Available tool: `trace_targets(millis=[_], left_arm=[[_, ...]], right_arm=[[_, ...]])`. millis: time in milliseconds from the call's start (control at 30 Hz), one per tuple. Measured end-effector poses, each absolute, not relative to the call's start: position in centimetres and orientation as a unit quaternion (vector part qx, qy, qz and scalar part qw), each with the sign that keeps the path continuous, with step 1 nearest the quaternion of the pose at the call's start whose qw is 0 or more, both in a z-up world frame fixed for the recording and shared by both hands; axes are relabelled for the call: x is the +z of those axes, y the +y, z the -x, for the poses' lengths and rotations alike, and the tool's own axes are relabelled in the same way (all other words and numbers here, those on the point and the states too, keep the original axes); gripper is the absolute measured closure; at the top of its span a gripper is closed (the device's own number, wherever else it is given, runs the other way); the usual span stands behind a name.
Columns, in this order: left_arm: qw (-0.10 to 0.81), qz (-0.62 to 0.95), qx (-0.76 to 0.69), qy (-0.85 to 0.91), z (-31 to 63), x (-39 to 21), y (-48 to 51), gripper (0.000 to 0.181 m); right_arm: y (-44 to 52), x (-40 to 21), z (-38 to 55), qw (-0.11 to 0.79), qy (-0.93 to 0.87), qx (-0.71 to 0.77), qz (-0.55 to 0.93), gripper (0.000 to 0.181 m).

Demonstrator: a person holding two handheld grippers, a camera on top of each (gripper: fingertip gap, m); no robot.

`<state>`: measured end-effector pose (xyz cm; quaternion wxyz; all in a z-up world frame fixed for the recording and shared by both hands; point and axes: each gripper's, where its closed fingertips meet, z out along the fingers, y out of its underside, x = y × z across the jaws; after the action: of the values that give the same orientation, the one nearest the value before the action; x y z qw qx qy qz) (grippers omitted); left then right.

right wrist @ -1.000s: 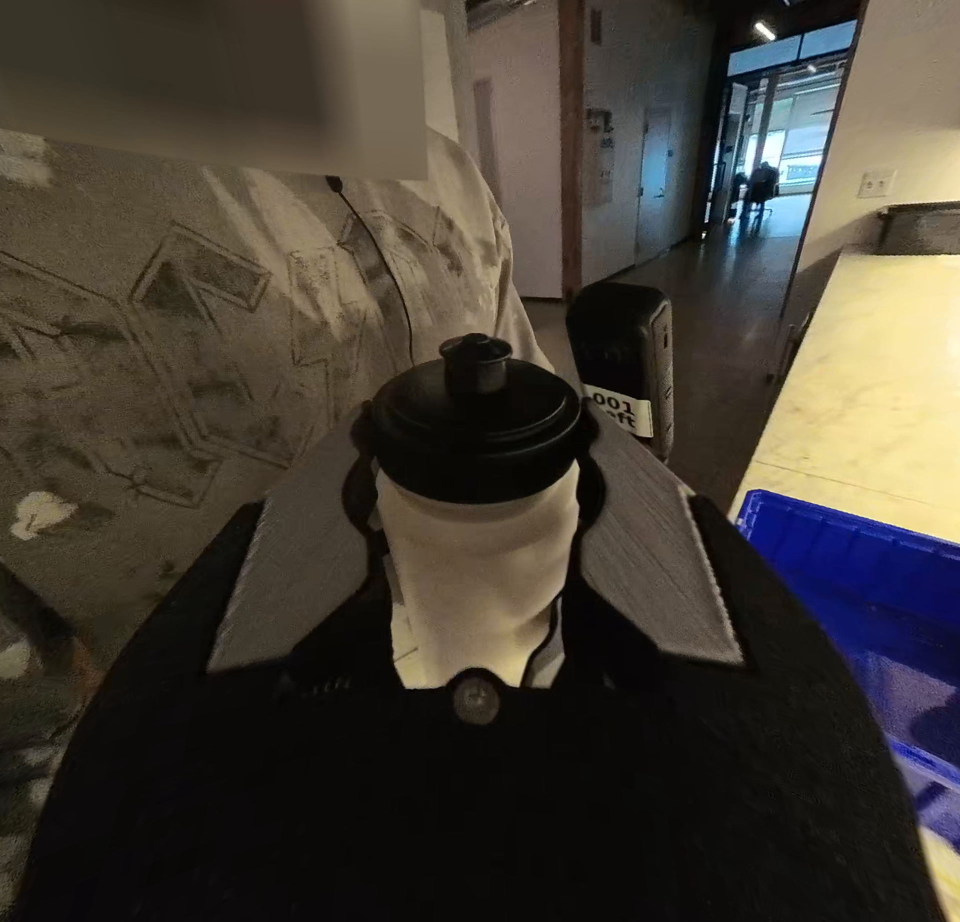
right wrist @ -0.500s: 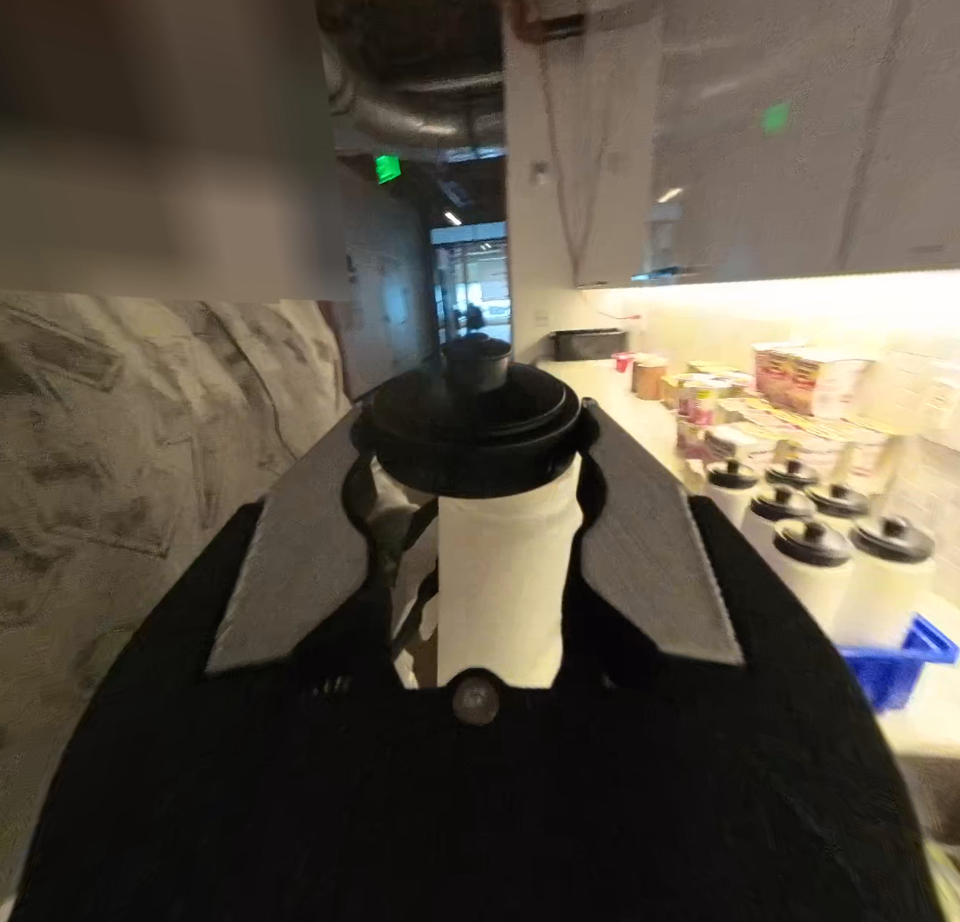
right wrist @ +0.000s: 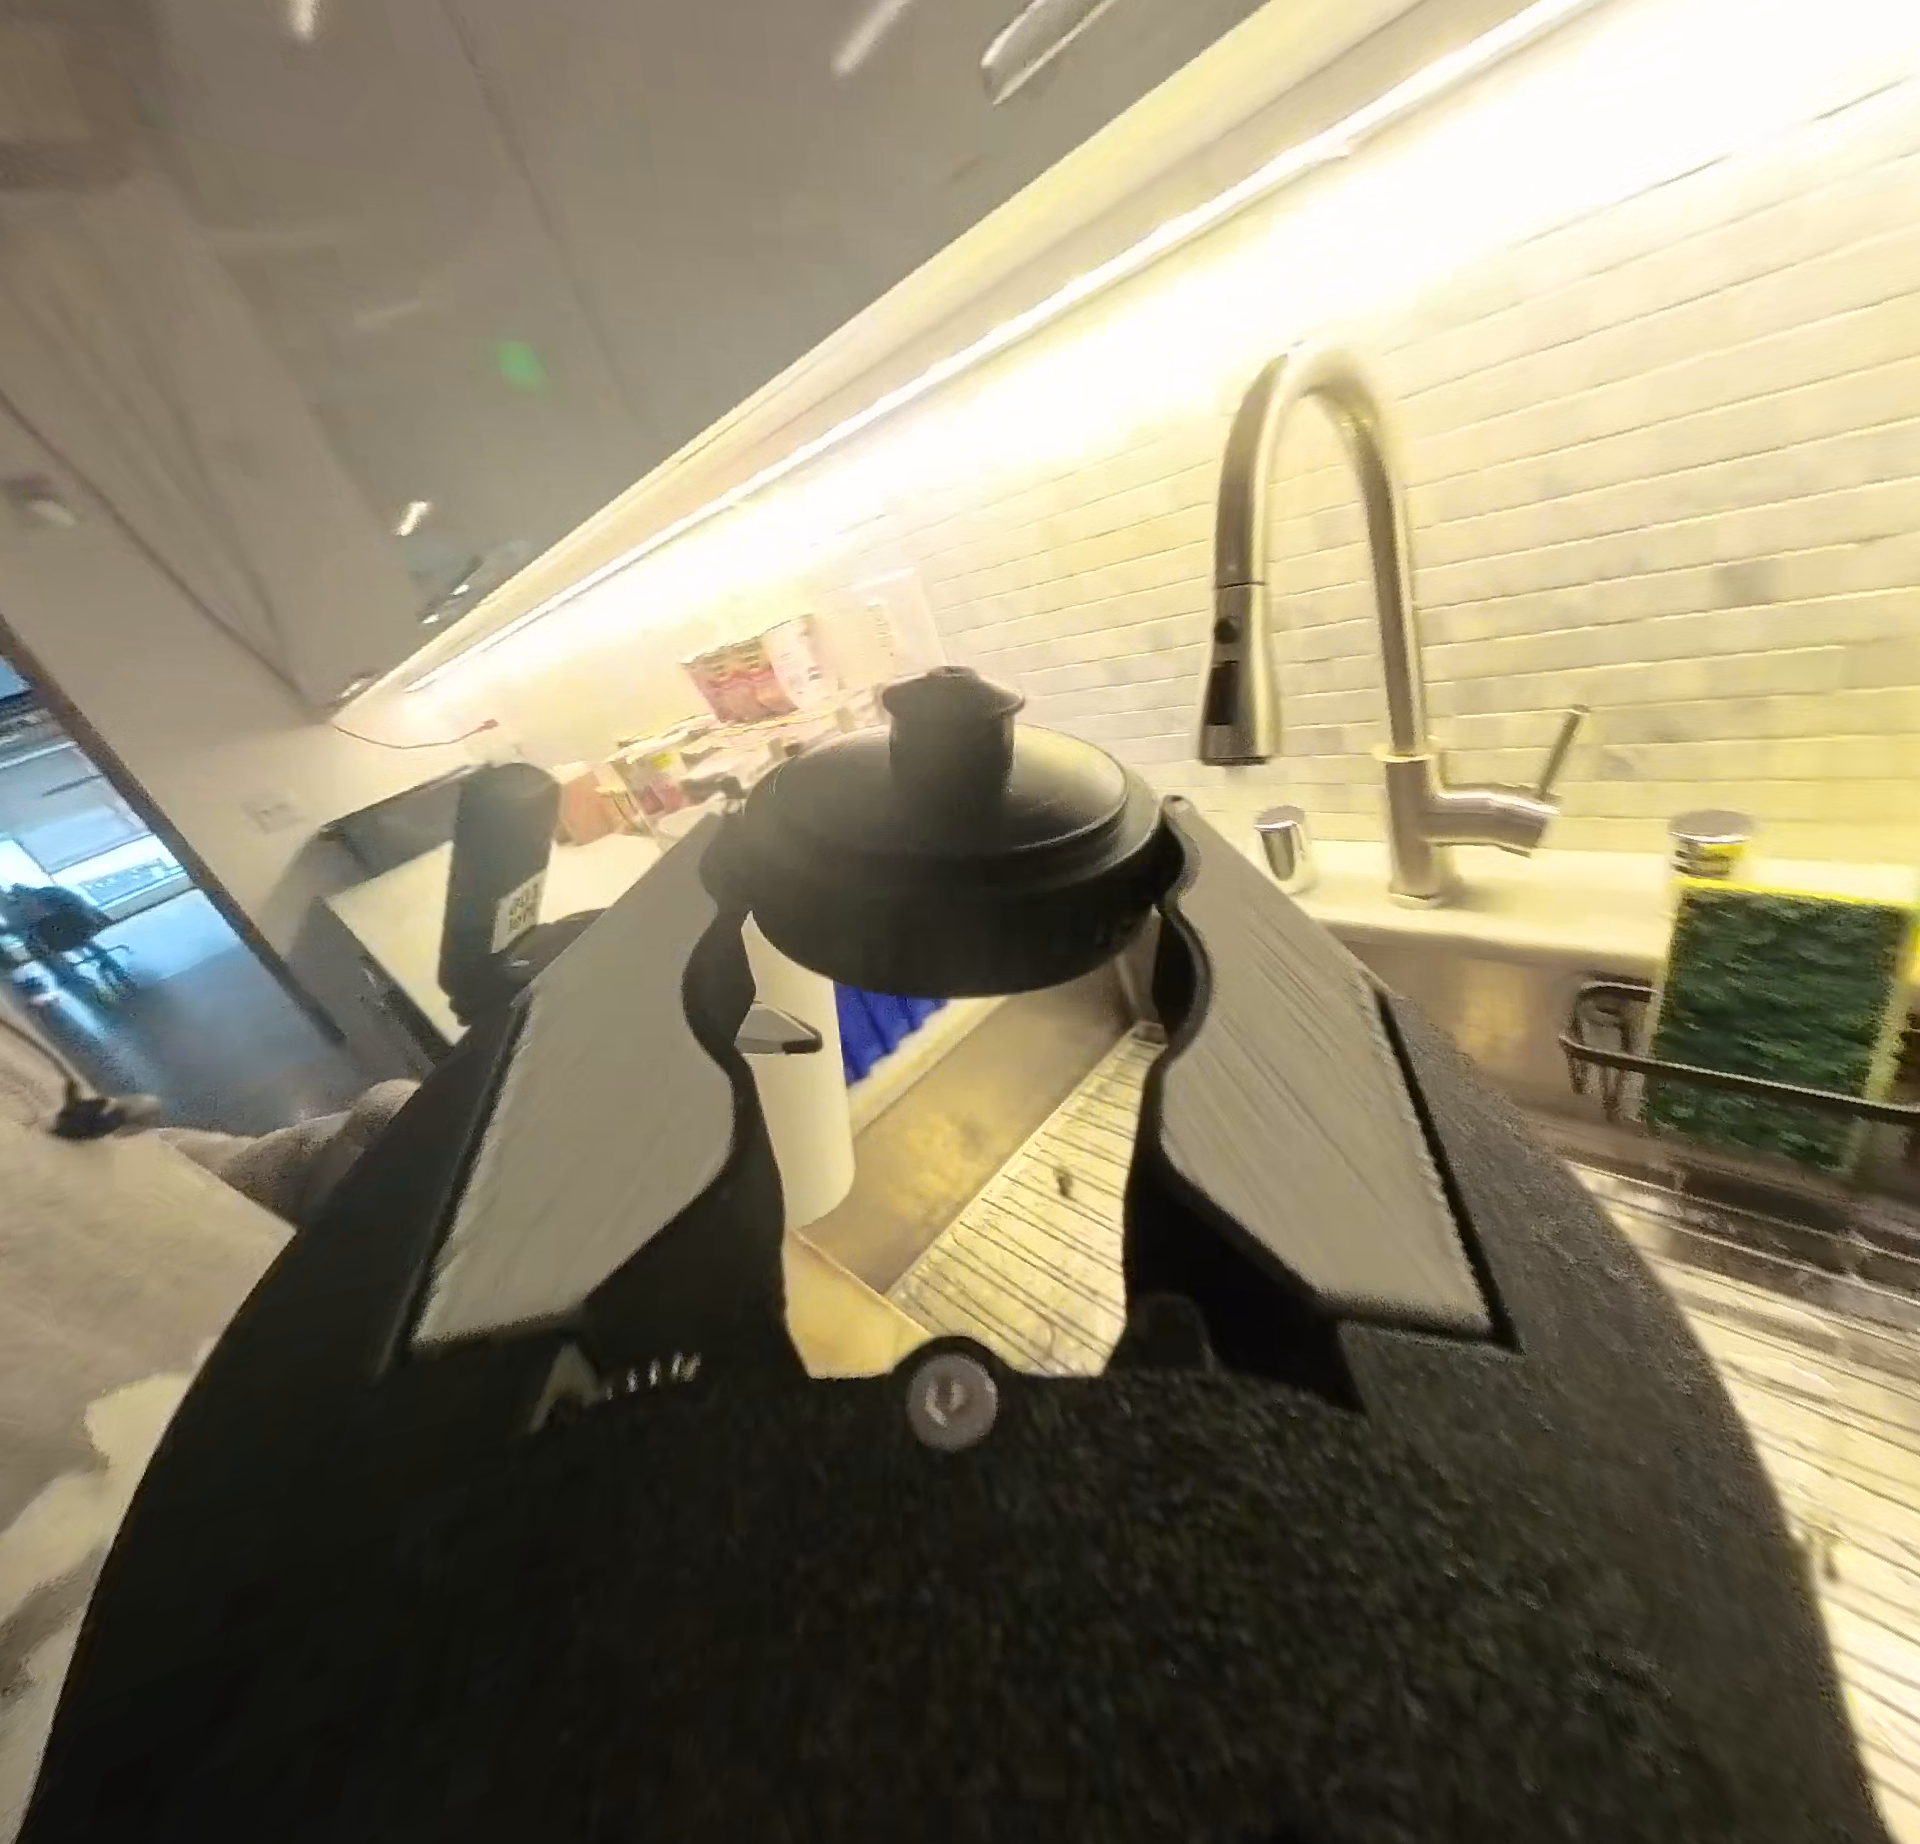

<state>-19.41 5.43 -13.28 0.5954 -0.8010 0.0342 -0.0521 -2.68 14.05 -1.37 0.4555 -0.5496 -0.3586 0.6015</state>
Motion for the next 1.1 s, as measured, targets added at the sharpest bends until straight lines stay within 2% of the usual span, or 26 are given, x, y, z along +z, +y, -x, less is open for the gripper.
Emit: trace_targets(millis=[567, 1100], left_arm=[[0.484, 0.873, 0.016, -0.065, 24.7, -26.9, 23.0, 0.075], [0.526, 0.846, 0.034, -0.076, 25.7, -26.2, 27.2, 0.076]], right_arm=[[27.7, -4.5, 3.0, 0.390, -0.459, 0.548, 0.580, 0.104], [30.8, -4.4, 4.7, 0.372, -0.474, 0.571, 0.557, 0.104]])
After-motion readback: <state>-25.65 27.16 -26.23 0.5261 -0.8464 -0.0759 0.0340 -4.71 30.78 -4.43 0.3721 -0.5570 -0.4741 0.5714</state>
